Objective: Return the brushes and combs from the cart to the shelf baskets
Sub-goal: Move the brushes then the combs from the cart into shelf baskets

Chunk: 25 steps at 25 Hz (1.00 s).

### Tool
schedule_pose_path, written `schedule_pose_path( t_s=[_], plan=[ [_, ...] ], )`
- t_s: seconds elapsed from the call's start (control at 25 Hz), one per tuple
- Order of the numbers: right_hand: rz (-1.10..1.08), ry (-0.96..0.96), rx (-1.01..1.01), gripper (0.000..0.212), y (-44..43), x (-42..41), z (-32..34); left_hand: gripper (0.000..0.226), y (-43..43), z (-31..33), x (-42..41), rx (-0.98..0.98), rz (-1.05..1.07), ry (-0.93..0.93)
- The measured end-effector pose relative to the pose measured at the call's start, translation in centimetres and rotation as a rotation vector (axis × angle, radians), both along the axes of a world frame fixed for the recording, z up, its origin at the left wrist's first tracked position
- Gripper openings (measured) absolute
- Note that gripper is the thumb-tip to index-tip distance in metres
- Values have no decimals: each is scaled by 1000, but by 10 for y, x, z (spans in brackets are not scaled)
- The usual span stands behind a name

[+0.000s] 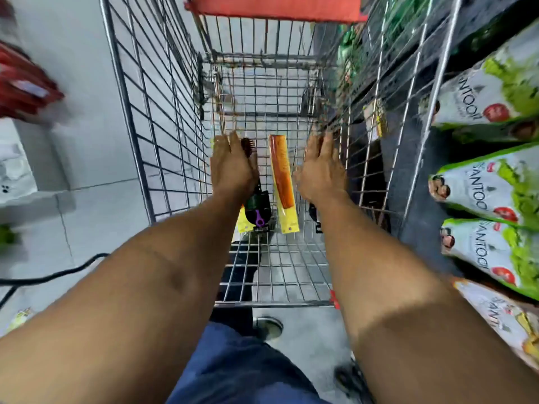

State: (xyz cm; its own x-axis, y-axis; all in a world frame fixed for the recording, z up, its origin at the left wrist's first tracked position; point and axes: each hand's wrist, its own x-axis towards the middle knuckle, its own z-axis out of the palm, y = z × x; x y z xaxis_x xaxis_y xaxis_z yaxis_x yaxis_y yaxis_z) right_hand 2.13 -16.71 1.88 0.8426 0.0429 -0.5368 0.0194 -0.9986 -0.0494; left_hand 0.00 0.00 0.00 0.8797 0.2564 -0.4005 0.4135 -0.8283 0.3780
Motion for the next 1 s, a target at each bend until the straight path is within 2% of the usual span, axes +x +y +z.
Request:
schedule_pose_path(
  t_s=[0.12, 0.24, 0.4, 0.6, 0.8, 1.0],
  plan=[
    [-116, 115, 0, 79, -1, -6, -18, 67, -3, -17, -12, -24, 66, 28],
    [-166, 75, 5, 77, -1, -13, -38, 60, -7, -31, -20, -32, 62, 58],
    [-421, -19, -46, 74, -1, -15, -53, 55, -13, -43, -20, -139, 191, 188],
    [-594, -18, -122, 50, 1, -11, -59, 37, -10, -47, -14, -193, 386, 317],
    [-682, 23, -107, 31, 0, -7, -63, 41, -10, -48, -15, -196, 488, 329],
    [-712, 30, -89, 28, -5, -2, -62, 51, -3, -50, -10, -252, 530, 417]
  ],
)
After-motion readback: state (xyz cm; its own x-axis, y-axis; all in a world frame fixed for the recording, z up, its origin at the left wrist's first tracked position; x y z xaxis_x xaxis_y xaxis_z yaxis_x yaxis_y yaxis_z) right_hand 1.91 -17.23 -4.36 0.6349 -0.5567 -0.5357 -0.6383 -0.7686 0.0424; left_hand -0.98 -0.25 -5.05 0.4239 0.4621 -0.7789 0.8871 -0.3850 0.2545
